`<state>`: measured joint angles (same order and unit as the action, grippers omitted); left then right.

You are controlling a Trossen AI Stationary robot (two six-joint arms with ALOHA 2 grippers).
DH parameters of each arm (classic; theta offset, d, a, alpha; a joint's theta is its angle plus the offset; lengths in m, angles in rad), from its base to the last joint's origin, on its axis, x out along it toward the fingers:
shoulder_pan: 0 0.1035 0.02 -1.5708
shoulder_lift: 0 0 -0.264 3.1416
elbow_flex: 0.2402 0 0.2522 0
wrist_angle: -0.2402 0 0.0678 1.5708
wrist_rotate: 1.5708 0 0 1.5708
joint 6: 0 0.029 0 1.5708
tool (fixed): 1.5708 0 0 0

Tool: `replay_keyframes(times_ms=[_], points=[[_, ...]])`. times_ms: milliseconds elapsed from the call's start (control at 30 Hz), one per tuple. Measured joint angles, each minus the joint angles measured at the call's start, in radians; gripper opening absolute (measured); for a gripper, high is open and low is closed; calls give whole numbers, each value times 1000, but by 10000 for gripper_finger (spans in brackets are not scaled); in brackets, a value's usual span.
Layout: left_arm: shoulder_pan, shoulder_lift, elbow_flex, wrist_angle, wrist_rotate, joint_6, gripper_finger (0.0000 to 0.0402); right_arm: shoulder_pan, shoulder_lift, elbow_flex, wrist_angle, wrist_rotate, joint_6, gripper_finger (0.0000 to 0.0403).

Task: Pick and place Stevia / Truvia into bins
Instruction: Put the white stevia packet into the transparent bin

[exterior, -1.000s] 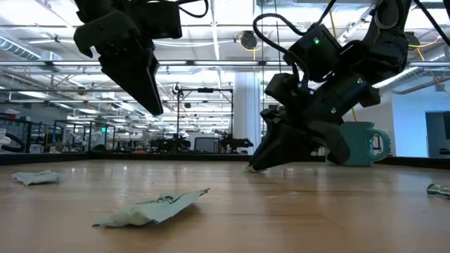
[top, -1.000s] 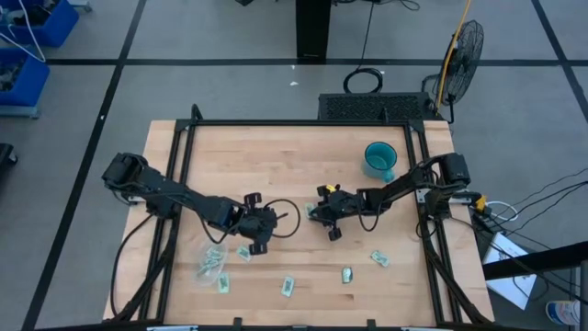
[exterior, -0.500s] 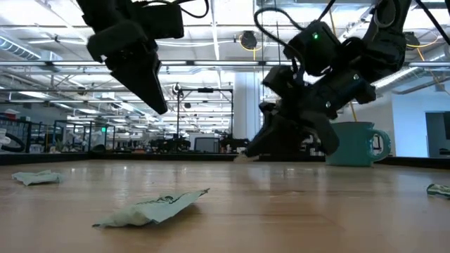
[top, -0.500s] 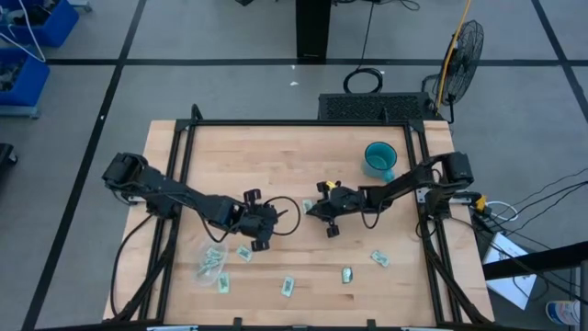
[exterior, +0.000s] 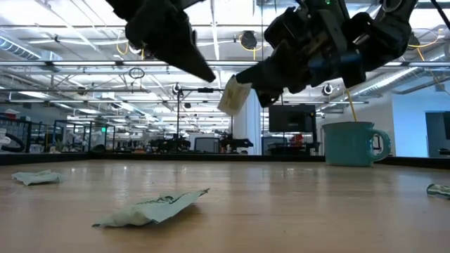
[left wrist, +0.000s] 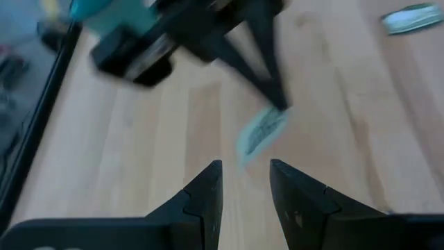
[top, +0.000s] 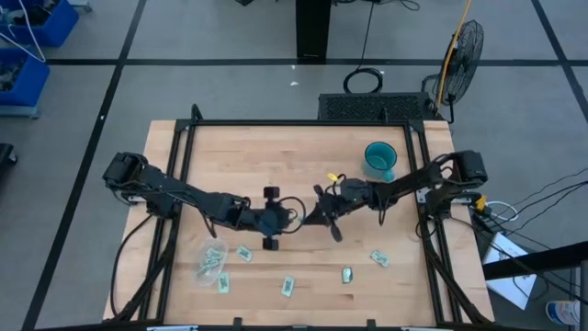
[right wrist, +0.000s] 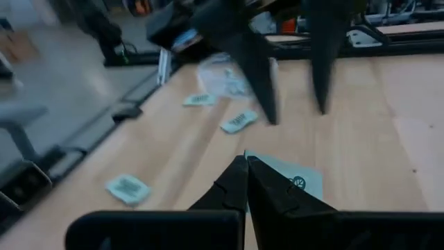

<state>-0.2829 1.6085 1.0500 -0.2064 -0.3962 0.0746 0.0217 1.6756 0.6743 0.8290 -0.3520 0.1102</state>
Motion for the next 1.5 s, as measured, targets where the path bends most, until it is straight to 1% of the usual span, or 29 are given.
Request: replay_keyframes(times_ms=[133,200,367,533,633,767,967,1067,1133,1233,1267,1300,1400,1500], points=[[0,0,0,34,85,79,127,-14,0,0,18,-19,41,0],[-1,0,0,41,105,94,127,-15,0,0,32,-21,54,0],[6,0,0,48,106,109,127,-16,0,0,105,-73,92,0],[20,0,0,57,106,114,127,-14,0,0,162,-75,95,0],[25,0,0,59,106,115,127,-14,0,0,166,-72,95,0],[26,0,0,82,109,156,127,-15,0,0,170,-72,95,0],[26,0,0,115,160,208,125,-15,0,0,184,-68,77,0],[26,3,0,114,170,213,102,-15,0,0,198,-67,34,0],[26,4,0,113,171,212,75,-15,0,0,199,-67,3,0],[30,4,0,113,170,212,25,-15,0,0,199,-67,-6,0],[33,4,0,113,169,208,14,-15,0,0,199,-67,-6,0],[36,4,0,114,169,202,10,-15,0,0,199,-67,-9,0],[42,5,0,114,170,186,16,-16,0,0,198,-66,-21,3],[47,5,0,107,171,184,12,-16,0,0,197,-64,-29,16]])
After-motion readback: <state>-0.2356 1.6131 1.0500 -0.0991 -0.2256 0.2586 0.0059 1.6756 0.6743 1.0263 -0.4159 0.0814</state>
